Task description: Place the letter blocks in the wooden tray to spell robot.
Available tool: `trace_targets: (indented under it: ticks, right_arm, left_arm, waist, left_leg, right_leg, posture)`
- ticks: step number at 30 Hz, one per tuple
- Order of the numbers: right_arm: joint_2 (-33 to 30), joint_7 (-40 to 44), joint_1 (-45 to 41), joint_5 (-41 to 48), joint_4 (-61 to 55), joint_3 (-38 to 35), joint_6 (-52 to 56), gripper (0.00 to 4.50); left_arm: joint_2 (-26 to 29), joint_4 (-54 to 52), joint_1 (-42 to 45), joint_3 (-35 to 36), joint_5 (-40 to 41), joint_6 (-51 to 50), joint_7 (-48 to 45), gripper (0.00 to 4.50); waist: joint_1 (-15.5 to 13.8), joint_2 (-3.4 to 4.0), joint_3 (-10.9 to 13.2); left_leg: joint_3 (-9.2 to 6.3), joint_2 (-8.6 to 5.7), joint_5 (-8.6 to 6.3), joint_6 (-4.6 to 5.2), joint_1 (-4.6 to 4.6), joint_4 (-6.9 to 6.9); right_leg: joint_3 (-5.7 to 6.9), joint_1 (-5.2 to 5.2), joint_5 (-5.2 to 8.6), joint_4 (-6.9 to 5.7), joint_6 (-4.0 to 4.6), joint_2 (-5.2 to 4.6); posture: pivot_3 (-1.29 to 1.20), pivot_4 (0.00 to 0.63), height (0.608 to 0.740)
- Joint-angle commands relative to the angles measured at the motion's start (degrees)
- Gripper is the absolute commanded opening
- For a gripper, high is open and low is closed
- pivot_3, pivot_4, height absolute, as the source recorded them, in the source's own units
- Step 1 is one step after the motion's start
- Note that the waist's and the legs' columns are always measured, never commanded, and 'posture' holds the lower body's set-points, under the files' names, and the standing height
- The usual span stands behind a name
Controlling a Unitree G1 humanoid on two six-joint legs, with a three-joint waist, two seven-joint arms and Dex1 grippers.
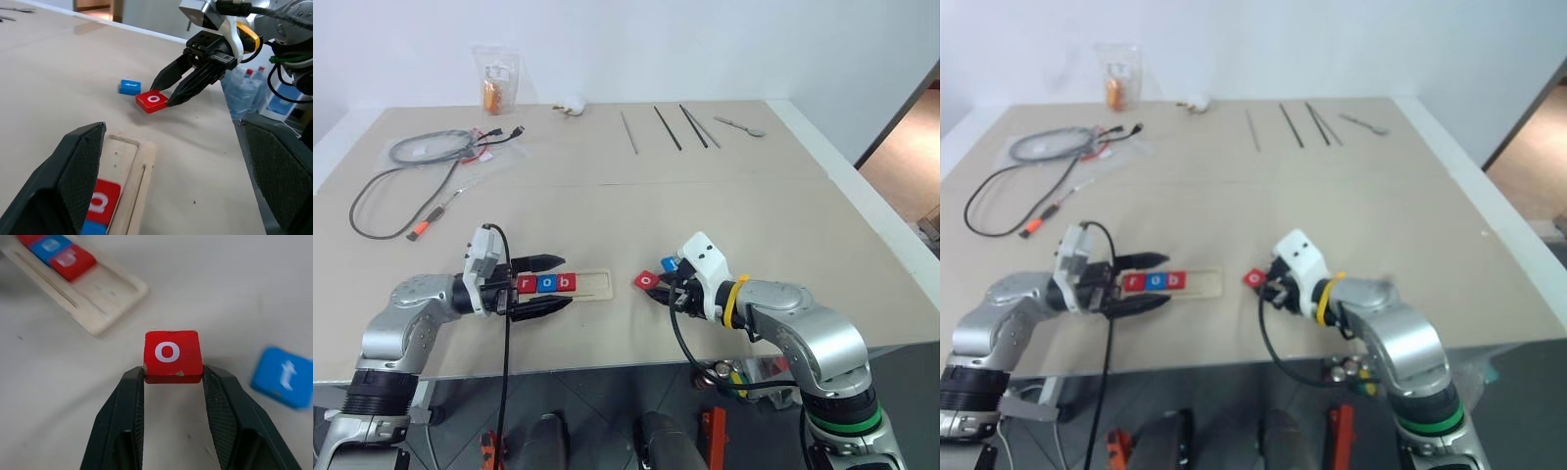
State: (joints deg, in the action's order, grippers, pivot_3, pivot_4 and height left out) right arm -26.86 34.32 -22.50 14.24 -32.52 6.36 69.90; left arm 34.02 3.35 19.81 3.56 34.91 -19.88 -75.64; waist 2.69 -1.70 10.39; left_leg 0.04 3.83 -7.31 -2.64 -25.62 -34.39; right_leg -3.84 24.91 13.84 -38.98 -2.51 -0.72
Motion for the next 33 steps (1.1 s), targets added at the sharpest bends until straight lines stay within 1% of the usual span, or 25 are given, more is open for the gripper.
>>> trace_targets:
  ticks: [1,7,12,17,23,26,33]
  right_arm:
    - [0.6,-3.9,0.5,0.6,-5.1,-2.4,2.6,1.17]
    - [3.5,-10.2,2.9,0.3,-8.7,-3.4,7.1,1.17]
    - [4.8,-12.7,2.6,1.1,-11.0,-4.8,10.9,1.17]
    - [7.8,-16.3,1.6,0.9,-13.5,-5.7,15.9,1.17]
    - [11.7,-19.5,0.3,0.9,-13.0,-3.4,16.9,1.17]
    - [12.5,-18.7,-0.7,2.3,-12.3,-2.6,16.8,1.17]
    - [10.0,-15.8,-2.6,4.4,-7.1,2.0,12.8,1.17]
  left_arm:
    - [-1.1,1.0,3.1,-0.9,-0.1,1.0,-1.3,4.5]
    - [-2.7,5.6,7.7,-2.5,-1.3,1.7,-3.5,4.5]
    - [-3.4,9.1,11.1,-3.0,-1.8,1.7,-4.6,4.5]
    - [-3.9,12.2,13.3,-3.6,-2.7,2.4,-6.6,4.5]
    - [-5.3,13.9,14.4,-4.4,-3.8,2.7,-8.0,4.5]
    - [-5.8,14.3,14.9,-4.6,-4.1,2.8,-8.2,4.5]
    - [-5.9,13.0,13.8,-3.9,-3.9,2.6,-7.8,4.5]
  waist:
    - [0.0,0.0,0.0]
    - [0.1,-0.01,0.0]
    - [0.0,-0.01,0.0]
    - [0.0,-0.01,0.0]
    - [0.0,-0.01,0.0]
    - [0.1,-0.01,0.0]
    - [0.0,-0.01,0.0]
  left_leg:
    - [0.0,0.0,0.0,0.0,0.0,0.0]
    - [-0.01,0.0,0.0,0.0,-0.01,0.02]
    - [-0.06,0.0,0.0,0.0,-0.03,0.01]
    - [-0.06,0.0,0.0,0.01,-0.03,0.0]
    - [-0.08,0.0,0.0,0.01,-0.05,0.01]
    - [-0.1,0.01,0.0,0.01,-0.05,0.01]
    - [-0.11,0.01,0.0,0.01,-0.06,0.01]
  right_leg:
    - [0.0,0.0,0.0,0.0,0.0,0.0]
    - [0.0,0.0,0.02,0.0,-0.04,0.02]
    - [0.01,-0.01,0.01,0.0,-0.05,0.07]
    - [0.0,-0.01,0.0,0.0,-0.05,0.07]
    - [0.02,-0.01,0.01,0.0,-0.06,0.07]
    - [0.02,0.0,0.0,0.0,-0.06,0.08]
    - [0.03,-0.01,0.0,0.0,-0.06,0.08]
  posture:
    - [0.0,0.15,0.74]
    - [0.0,0.15,0.74]
    - [0.0,0.15,0.74]
    - [0.0,0.15,0.74]
    - [0.0,0.15,0.74]
    - [0.0,0.15,0.74]
    - [0.0,0.15,0.74]
